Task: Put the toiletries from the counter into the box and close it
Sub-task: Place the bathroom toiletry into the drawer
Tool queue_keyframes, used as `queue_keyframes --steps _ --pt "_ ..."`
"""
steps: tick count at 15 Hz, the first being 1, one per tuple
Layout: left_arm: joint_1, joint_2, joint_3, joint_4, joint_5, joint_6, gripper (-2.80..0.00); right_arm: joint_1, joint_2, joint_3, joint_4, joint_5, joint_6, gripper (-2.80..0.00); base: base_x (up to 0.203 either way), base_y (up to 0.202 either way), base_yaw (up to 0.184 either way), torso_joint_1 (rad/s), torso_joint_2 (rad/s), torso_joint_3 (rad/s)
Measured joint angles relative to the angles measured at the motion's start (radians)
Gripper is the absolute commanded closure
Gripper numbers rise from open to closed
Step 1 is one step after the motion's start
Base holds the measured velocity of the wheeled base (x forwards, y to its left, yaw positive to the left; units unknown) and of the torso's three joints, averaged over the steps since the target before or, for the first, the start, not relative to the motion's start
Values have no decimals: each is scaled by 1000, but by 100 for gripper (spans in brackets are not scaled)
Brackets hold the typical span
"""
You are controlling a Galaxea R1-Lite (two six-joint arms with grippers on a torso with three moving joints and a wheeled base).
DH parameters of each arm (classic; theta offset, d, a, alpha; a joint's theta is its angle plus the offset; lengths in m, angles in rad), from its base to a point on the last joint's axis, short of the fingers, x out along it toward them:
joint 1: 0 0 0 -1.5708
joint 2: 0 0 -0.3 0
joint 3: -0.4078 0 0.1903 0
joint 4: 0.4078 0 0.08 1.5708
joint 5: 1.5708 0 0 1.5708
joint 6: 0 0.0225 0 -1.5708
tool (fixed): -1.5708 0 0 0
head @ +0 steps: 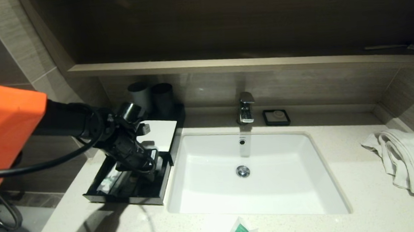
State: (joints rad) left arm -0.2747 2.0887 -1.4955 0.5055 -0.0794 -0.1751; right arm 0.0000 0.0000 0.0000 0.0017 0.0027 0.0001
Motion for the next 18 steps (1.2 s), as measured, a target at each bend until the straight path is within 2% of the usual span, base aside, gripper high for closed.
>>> queue_keyframes --steps 17,18 --pt "1 93 -142 1 14 0 0 0 0 0 0 0 0 0 0 0 0 0 0 0" --pt "1 93 -142 1 13 0 -280 0 0 0 0 0 0 0 0 0 0 0 0 0"
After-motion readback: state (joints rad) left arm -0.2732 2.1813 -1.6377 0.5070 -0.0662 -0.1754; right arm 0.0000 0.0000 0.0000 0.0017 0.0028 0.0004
